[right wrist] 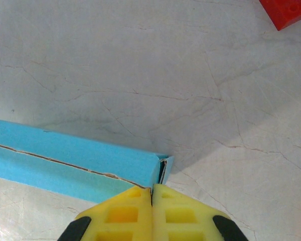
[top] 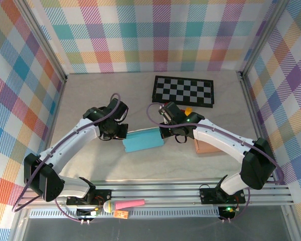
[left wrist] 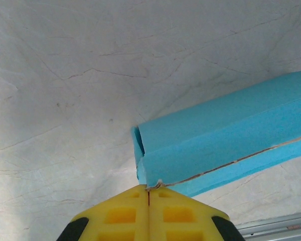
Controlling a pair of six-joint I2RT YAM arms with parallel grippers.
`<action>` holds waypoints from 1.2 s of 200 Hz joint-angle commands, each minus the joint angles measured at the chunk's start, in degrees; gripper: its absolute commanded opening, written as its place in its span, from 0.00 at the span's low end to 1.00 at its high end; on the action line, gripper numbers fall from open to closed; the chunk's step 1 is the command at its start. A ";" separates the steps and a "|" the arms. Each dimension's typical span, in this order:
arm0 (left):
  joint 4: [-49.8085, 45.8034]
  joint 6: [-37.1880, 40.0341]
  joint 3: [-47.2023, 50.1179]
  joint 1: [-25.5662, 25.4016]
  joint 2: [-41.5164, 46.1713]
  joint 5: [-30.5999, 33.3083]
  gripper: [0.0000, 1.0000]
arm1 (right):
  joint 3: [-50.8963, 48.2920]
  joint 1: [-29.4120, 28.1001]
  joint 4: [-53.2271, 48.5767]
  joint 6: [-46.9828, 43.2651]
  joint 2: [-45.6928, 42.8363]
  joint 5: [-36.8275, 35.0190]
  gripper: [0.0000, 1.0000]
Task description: Fold the paper box
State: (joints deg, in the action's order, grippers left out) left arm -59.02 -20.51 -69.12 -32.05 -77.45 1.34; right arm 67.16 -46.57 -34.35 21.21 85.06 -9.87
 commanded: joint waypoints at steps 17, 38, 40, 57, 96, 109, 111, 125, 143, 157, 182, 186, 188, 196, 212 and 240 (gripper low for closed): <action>-3.12 -3.04 -4.20 0.39 -2.10 -2.74 0.01 | 0.23 -0.72 -3.71 0.73 1.51 0.61 0.00; -4.74 -3.12 -5.94 0.50 -3.42 -3.34 0.01 | 0.17 -0.72 -3.84 0.57 1.52 0.55 0.00; -4.95 -3.08 -6.05 0.50 -3.52 -3.40 0.01 | 0.17 -0.72 -3.92 0.51 1.52 0.55 0.00; -6.06 -3.22 -6.90 0.85 -4.35 -4.16 0.01 | 0.27 -0.72 -3.97 0.35 1.43 0.37 0.00; -7.65 -3.29 -7.98 2.07 -5.25 -5.63 0.00 | 0.34 -0.72 -3.88 0.12 1.54 0.37 0.00; -8.16 -3.26 -8.36 2.56 -5.52 -6.19 0.00 | 0.55 -0.72 -3.97 0.01 1.70 0.46 0.00; -8.20 -3.23 -8.50 2.66 -5.56 -6.31 0.00 | 0.59 -0.72 -3.97 -0.02 1.69 0.53 0.00; -8.88 -3.17 -8.87 3.20 -6.03 -7.09 0.00 | 0.85 -0.72 -4.24 -0.30 1.91 0.55 0.00; -9.57 -3.37 -9.41 3.64 -6.65 -7.99 0.00 | 1.11 -0.72 -4.32 -0.54 2.02 0.55 0.00; -9.79 -3.55 -9.70 3.84 -6.97 -8.50 0.00 | 1.23 -0.70 -4.24 -0.69 1.98 0.84 0.00; -9.46 -4.41 -9.63 4.10 -7.10 -8.72 0.00 | 1.44 -0.66 -4.15 -0.78 2.07 2.07 0.00; -9.37 -4.67 -9.58 4.17 -7.10 -8.73 0.00 | 1.57 -0.66 -4.15 -0.74 2.06 2.29 0.00; -9.31 -4.75 -9.59 4.19 -7.10 -8.73 0.00 | 1.51 -0.68 -4.15 -0.78 2.11 2.39 0.00; -9.06 -5.06 -9.52 4.19 -7.16 -8.86 0.00 | 1.62 -0.71 -4.19 -0.75 2.08 2.65 0.00; -8.62 -5.75 -9.45 4.24 -7.21 -9.08 0.00 | 1.79 -0.67 -4.24 -0.65 2.13 3.27 0.00; -8.28 -6.71 -9.85 4.45 -7.52 -9.39 0.00 | 2.46 -0.63 -5.04 -0.51 2.48 4.27 0.00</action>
State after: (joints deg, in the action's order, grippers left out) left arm -67.42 -25.47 -77.10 -28.18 -84.27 -5.54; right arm 68.42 -46.57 -35.73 20.95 85.80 -9.63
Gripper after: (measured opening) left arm 0.048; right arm 0.065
